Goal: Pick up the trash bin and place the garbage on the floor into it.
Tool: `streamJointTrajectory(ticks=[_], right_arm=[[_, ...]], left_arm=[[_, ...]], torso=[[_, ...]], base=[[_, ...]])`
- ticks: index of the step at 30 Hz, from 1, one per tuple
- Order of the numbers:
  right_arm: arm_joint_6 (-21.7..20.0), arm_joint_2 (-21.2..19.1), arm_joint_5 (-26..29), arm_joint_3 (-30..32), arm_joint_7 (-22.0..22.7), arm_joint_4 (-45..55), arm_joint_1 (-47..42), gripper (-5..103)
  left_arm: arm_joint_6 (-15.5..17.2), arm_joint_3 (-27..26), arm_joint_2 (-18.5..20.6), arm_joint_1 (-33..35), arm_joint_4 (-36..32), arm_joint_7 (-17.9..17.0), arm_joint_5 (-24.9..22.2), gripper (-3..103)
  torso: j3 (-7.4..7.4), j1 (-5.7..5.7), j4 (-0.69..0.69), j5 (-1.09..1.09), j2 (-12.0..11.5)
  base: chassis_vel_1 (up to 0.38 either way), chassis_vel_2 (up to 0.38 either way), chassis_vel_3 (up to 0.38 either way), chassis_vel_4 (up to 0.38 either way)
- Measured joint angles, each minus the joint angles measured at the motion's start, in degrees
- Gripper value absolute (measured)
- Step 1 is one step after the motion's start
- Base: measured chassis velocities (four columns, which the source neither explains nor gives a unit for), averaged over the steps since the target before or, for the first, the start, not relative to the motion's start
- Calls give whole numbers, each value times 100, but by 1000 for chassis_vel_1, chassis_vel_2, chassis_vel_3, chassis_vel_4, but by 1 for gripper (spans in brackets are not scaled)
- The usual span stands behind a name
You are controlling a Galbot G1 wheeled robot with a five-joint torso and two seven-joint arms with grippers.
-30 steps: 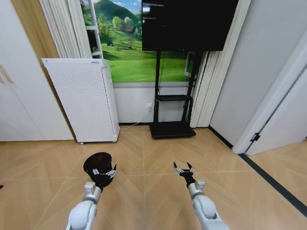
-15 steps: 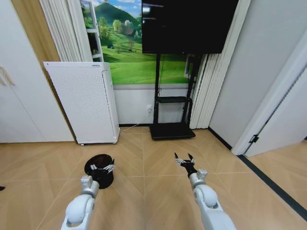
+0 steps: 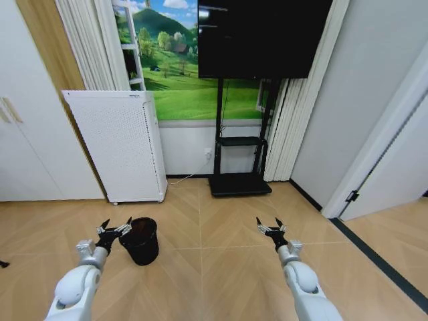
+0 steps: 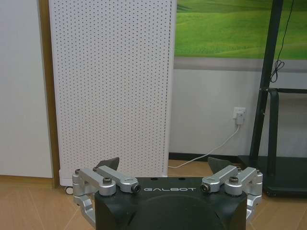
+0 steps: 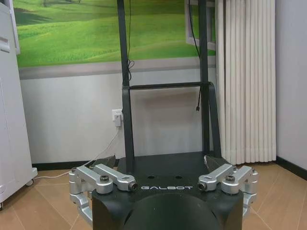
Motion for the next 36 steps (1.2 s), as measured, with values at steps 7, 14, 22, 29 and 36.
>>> streamJointTrajectory(ticks=[7, 14, 22, 29, 36], right_arm=[[206, -35, 0, 11, -186, -73, -4, 100], [114, -14, 156, -49, -261, 26, 27, 100], [96, -26, 277, -107, -649, 30, 147, 100], [78, -1, -270, -99, -468, -38, 330, 100], [50, 32, -314, -101, -419, -43, 355, 100]], left_arm=[[0, 82, 115, -75, -21, 25, -25, 100], [1, 106, 98, -80, -62, 20, -67, 100], [0, 107, 214, -72, -28, 140, -177, 100], [16, 96, 359, -124, 8, 69, -168, 100], [62, 132, 444, -203, 19, 20, -158, 100]], torso=[[107, 54, -1, 1, 160], [219, 106, 0, 0, 324], [333, 172, 0, 1, 503], [435, 232, 0, 1, 665], [553, 299, 0, 1, 850]], base=[[0, 0, 0, 0], [0, 0, 0, 0], [0, 0, 0, 0], [0, 0, 0, 0], [0, 0, 0, 0]])
